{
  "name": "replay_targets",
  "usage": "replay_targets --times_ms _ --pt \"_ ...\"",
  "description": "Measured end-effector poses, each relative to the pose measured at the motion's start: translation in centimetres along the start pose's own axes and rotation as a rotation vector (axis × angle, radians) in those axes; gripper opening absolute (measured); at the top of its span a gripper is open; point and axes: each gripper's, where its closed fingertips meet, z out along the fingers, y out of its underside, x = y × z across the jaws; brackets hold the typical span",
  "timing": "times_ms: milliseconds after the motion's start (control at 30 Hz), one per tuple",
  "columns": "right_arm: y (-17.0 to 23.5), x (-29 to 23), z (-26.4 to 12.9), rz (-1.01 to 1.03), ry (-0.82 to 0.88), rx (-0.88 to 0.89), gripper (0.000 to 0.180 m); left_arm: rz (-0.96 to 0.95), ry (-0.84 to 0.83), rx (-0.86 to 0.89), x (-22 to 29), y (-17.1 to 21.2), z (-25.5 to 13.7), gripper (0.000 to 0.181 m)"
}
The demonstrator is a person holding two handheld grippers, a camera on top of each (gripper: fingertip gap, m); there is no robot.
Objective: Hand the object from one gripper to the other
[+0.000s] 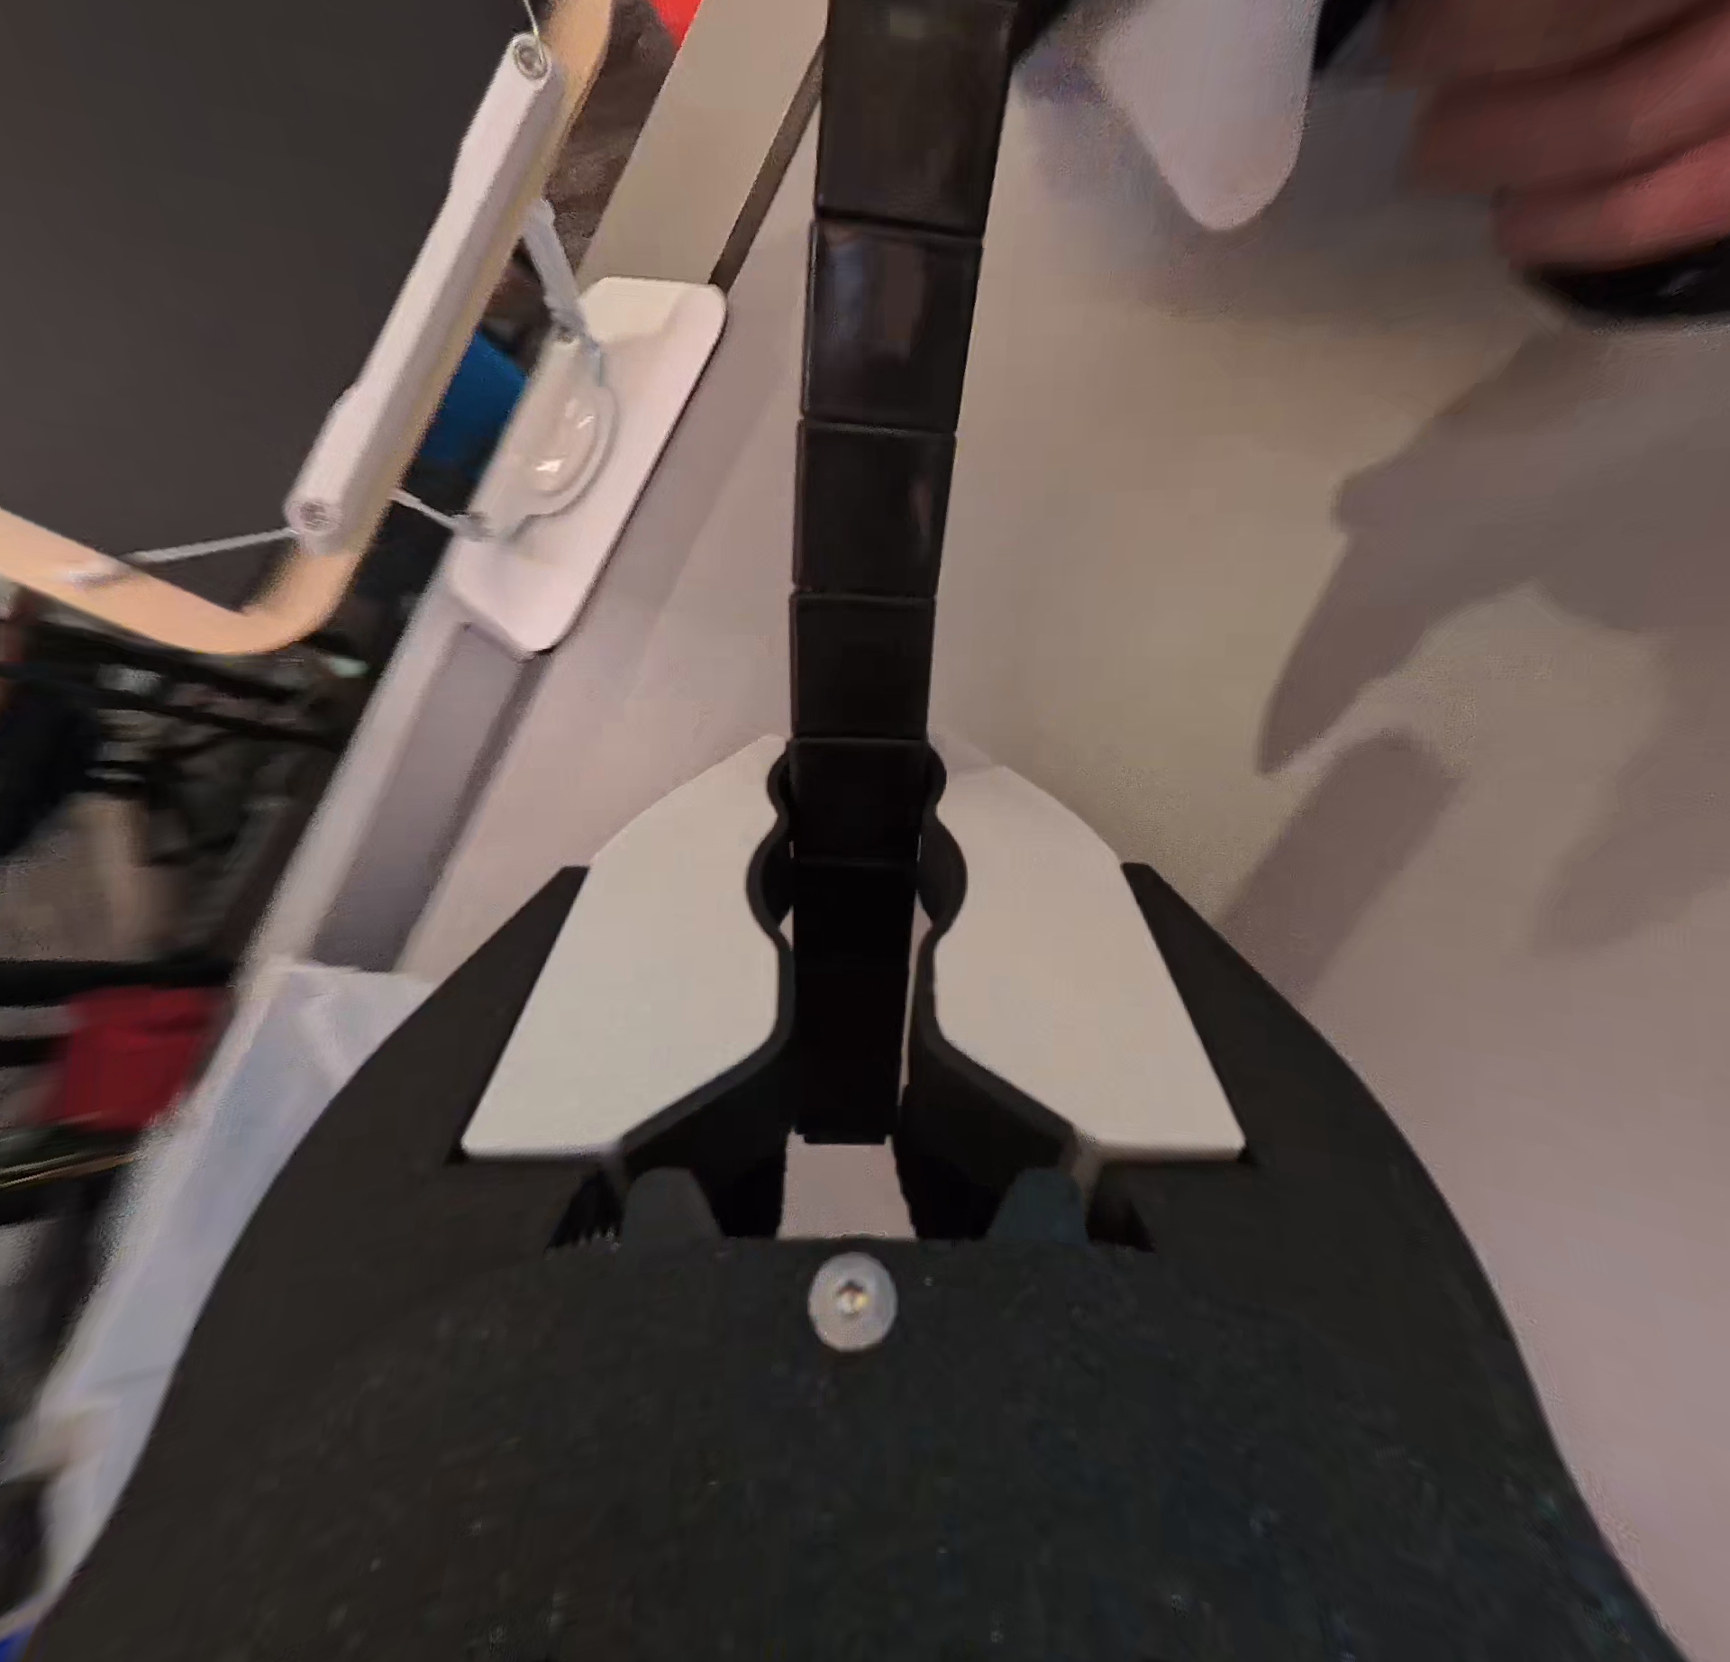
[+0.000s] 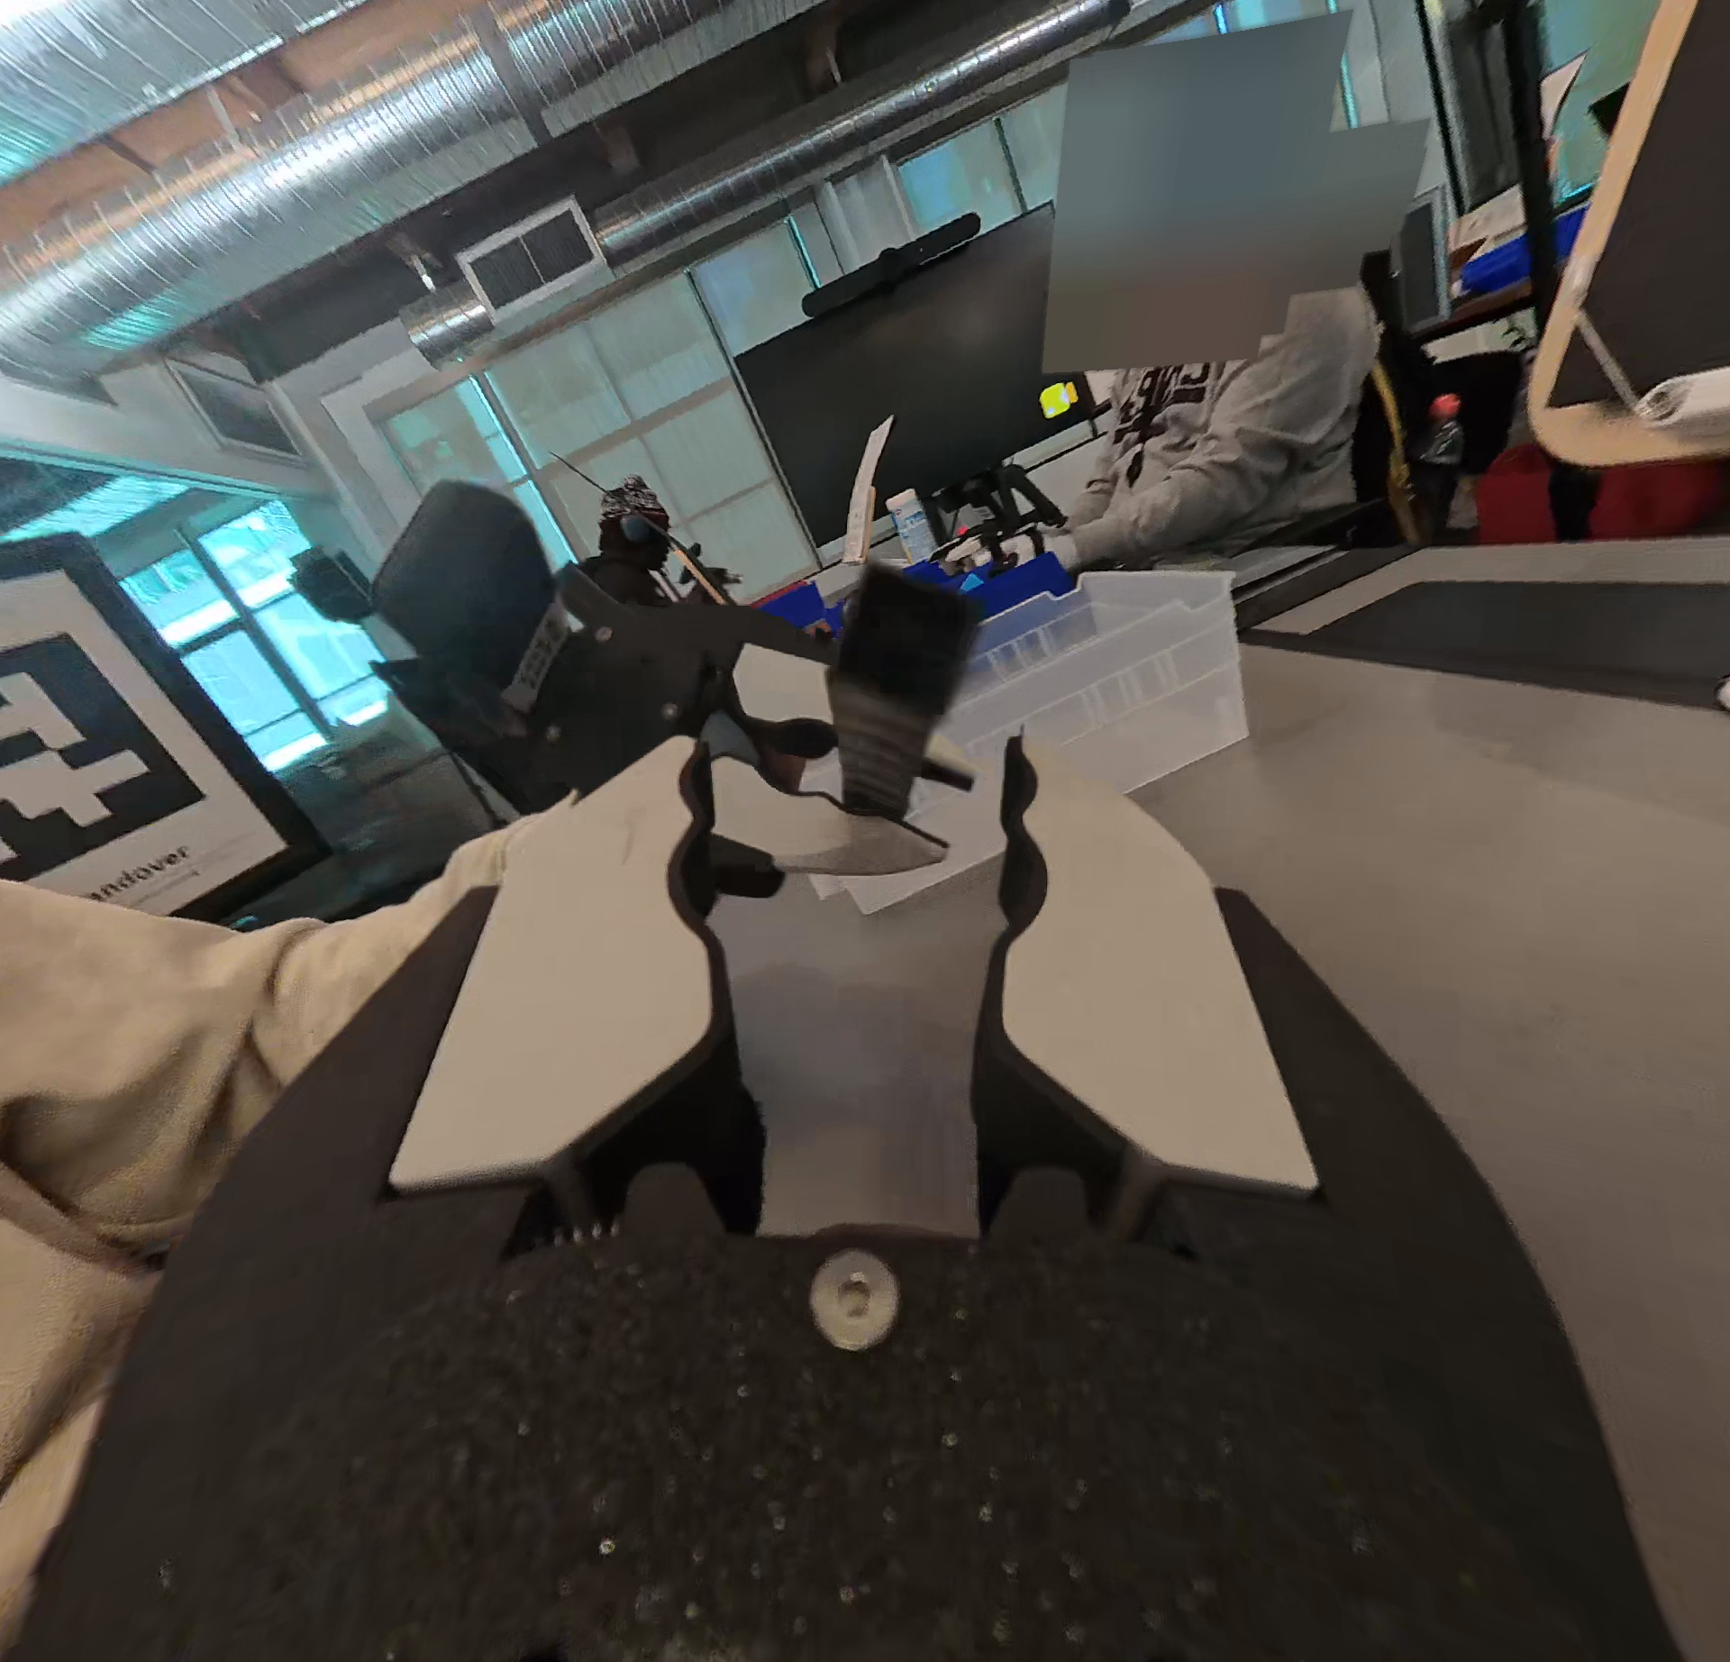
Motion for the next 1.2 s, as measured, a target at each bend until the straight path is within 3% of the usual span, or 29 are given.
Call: replay_targets --times_ms 100,200,300,500,600,833,933,1200 --pt "-0.4 0.5 -0.8 -0.011 0.017 0.015 0.058 -0.283 0.231 0.181 0.9 -1.6 -0.7 0.022" --pt "-1.0 -0.2 -0.9 0.001 -0.026 0.014 0.057 -0.586 0.593 0.428 2.5 -4.6 -2.9 0.021" --pt "-1.2 -2.8 -0.3 -0.037 -0.109 -0.214 0.056 -0.684 0.774 0.522 3.5 -5.7 -4.0 0.022" --pt "-4.6 -4.5 -0.5 -0.434 0.012 -0.81 0.052 -0.598 0.814 0.545 4.9 -6.4 -4.8 0.021" --pt "-6.9 -5.4 0.6 -0.416 -0.018 -0.997 0.05 -0.573 0.813 0.559 5.3 -6.5 -5.0 0.022" --pt "-7.1 -6.1 3.0 -0.423 -0.058 -1.238 0.044 -0.577 0.811 0.594 5.2 -6.5 -5.5 0.022" --pt "-6.1 -6.2 3.4 -0.404 -0.081 -1.293 0.022 -0.565 0.811 0.593 5.3 -6.5 -5.7 0.022" --pt "-4.7 -7.0 2.6 -0.225 -0.143 -1.44 0.022 -0.442 0.804 0.549 7.2 -6.9 -5.8 0.021"
